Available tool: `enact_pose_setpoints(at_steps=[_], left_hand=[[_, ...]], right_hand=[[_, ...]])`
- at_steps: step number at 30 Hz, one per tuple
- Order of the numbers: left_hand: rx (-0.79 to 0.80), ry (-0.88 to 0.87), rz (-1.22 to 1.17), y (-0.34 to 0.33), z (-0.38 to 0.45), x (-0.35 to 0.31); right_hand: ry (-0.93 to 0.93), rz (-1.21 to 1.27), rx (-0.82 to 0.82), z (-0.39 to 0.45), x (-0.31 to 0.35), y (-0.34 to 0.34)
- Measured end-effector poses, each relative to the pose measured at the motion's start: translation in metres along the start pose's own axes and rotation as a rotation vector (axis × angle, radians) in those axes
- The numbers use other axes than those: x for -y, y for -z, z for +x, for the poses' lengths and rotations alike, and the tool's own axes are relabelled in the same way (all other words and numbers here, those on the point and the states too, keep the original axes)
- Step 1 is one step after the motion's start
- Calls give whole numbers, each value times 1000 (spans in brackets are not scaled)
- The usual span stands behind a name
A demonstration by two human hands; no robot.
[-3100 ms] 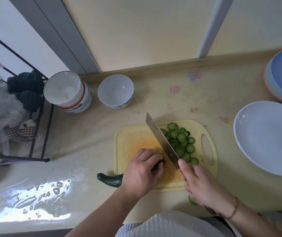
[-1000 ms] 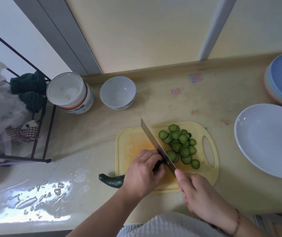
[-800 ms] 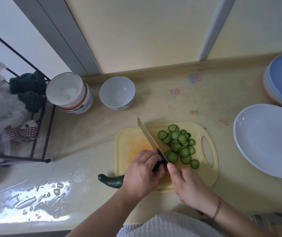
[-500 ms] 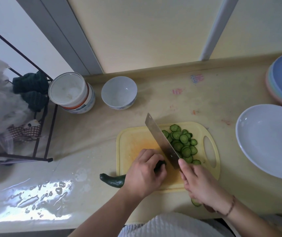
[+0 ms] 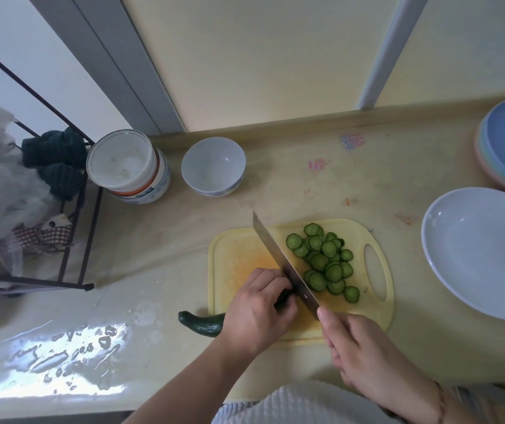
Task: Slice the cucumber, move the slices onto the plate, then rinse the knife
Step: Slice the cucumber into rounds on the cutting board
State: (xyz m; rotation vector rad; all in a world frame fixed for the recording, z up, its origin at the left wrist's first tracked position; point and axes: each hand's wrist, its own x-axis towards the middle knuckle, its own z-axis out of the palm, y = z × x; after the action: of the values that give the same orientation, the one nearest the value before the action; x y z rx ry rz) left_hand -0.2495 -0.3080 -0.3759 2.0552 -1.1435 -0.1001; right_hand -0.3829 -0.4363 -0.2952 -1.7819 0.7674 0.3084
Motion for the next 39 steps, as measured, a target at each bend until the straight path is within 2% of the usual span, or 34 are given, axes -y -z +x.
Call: enact_pose_setpoints(at_steps=[10,15,22,25,39], left_hand=[[-10,-13,19,-4,-1,4],[-22,-27,43,-2,-2,2],[75,-85,321,12,-11,-3],[66,-116,260,12,-17,2],[77,-117,171,4,-5,0]], right_hand=[[7,-154,-7,22,4,-8],[-36,-89,1,29,-1,-7],[-102,2,44,24,-6,15],[-52,-59,20,22,-4,11],[16,-21,-12,0,-3,9]])
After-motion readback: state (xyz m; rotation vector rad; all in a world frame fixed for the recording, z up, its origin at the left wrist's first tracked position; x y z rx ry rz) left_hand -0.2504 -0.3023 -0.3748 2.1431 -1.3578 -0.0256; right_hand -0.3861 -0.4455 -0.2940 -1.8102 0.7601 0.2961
